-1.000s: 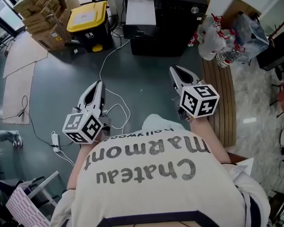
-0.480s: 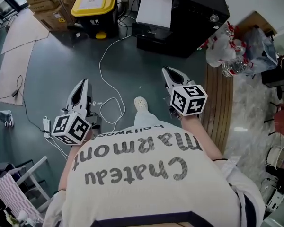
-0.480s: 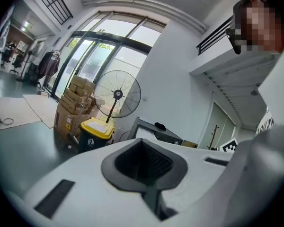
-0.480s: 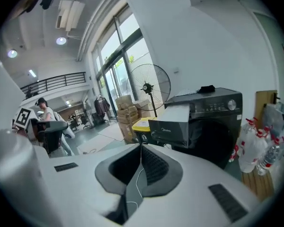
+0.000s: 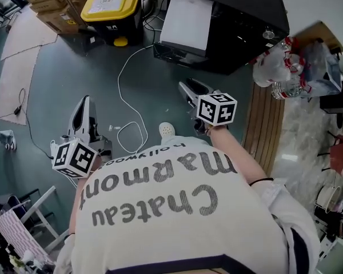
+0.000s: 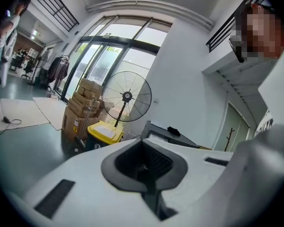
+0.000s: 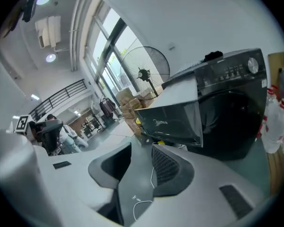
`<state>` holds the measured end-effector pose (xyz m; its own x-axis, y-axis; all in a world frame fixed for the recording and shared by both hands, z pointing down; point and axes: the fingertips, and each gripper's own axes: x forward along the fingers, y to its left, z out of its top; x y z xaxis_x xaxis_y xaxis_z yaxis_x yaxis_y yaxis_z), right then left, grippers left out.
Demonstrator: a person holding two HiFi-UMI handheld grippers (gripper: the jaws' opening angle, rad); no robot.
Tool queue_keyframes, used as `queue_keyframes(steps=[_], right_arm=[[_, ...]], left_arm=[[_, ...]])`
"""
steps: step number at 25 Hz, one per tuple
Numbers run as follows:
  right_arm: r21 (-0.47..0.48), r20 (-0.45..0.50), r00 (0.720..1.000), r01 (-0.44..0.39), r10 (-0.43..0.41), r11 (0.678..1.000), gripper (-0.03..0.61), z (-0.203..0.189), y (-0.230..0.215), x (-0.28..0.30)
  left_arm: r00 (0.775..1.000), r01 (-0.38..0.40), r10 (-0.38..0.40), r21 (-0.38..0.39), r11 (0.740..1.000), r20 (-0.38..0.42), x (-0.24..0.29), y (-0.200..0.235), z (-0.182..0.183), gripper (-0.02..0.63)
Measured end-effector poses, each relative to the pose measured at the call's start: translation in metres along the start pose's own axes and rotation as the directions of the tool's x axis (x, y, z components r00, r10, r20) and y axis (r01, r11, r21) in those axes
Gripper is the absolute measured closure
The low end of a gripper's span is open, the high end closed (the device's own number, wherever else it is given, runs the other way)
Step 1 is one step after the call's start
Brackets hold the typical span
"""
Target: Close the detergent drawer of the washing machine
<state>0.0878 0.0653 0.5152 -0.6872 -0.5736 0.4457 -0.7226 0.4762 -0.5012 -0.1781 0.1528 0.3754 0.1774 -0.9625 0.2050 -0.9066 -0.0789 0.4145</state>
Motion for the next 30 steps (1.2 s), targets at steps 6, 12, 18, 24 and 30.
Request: queue_keyframes(steps=[6, 12, 18, 24, 30], right_arm=[[0.253, 0.000, 1.000, 0.005, -0.005, 0.967, 0.425, -0.015, -0.061, 0.037], [0.411, -0.009, 0.999, 0.051, -0.052, 0.910, 0.408, -0.040, -0.099, 0.061], [0.597, 0.088, 0.990, 0.034, -0.108, 0.801, 0.408, -0.032, -0.115, 0.075], [0.684, 0.161, 0.974, 0.004, -0.157, 0.729, 0.408, -0.015, -0.125, 0.080], [0.732, 0.208, 0.961, -0.030, -0.181, 0.680, 0.402, -0.016, -0.129, 0.089]], left_arm=[[0.999, -0.051, 0.052, -0.014, 0.999, 0.017, 0.029, 0.007, 0.007, 0.606], [0.991, -0.134, 0.134, 0.007, 0.991, -0.008, 0.025, 0.028, -0.002, 0.606], [0.990, -0.136, 0.136, 0.008, 0.991, -0.045, 0.034, 0.047, -0.004, 0.606], [0.996, -0.068, 0.069, 0.007, 0.998, -0.057, 0.081, 0.051, 0.016, 0.606], [0.995, 0.003, 0.002, 0.049, 0.999, -0.097, 0.117, 0.058, 0.032, 0.606]])
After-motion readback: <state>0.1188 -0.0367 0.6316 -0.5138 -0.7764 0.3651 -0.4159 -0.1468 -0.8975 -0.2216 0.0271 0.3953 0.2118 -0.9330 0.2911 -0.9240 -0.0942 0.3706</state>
